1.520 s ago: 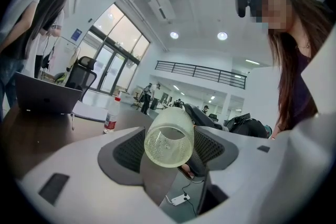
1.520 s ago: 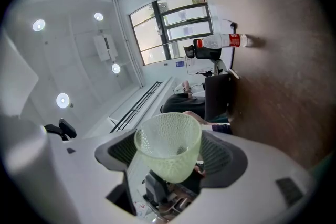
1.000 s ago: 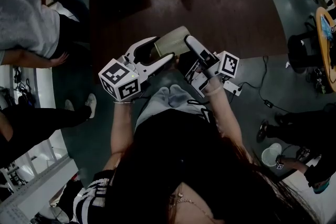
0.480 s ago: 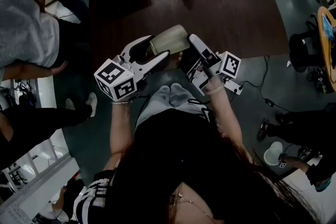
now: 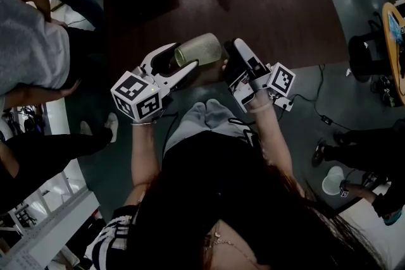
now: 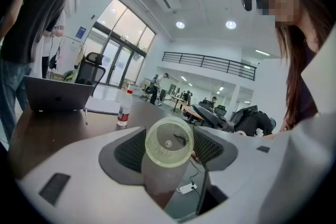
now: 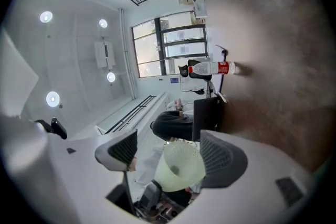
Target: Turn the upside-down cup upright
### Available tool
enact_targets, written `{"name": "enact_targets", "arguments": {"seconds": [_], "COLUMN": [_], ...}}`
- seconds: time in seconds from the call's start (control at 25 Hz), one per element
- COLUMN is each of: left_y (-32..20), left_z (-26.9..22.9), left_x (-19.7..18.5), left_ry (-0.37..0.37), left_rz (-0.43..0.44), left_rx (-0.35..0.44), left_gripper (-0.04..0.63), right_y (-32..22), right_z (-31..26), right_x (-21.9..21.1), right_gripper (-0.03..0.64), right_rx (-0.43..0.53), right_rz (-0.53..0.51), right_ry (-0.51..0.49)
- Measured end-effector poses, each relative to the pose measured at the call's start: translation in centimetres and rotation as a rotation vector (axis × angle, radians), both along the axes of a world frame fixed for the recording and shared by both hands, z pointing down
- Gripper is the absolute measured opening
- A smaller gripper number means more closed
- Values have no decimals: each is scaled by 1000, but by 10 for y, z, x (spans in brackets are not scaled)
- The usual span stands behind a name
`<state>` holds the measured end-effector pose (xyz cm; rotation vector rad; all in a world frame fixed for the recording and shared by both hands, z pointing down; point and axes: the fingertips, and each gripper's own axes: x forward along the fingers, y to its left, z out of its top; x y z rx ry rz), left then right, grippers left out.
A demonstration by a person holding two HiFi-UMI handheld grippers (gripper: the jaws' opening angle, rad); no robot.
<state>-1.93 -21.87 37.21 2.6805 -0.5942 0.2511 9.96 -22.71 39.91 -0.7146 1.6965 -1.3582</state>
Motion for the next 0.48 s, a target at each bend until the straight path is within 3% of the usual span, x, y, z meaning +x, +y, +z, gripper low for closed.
{"name": "enact_targets", "arguments": {"seconds": [0.48], "left_y": [-13], "left_z": [56], "left_x": [-1], "left_ry": [-308], "left_rz": [33], "left_rx": [3], "left_gripper": [291], "right_y": [1], "right_z": [13], "right_x": [11], "right_gripper": [383], "right_rx": [-24], "right_rz": [44], "right_ry": [11]}}
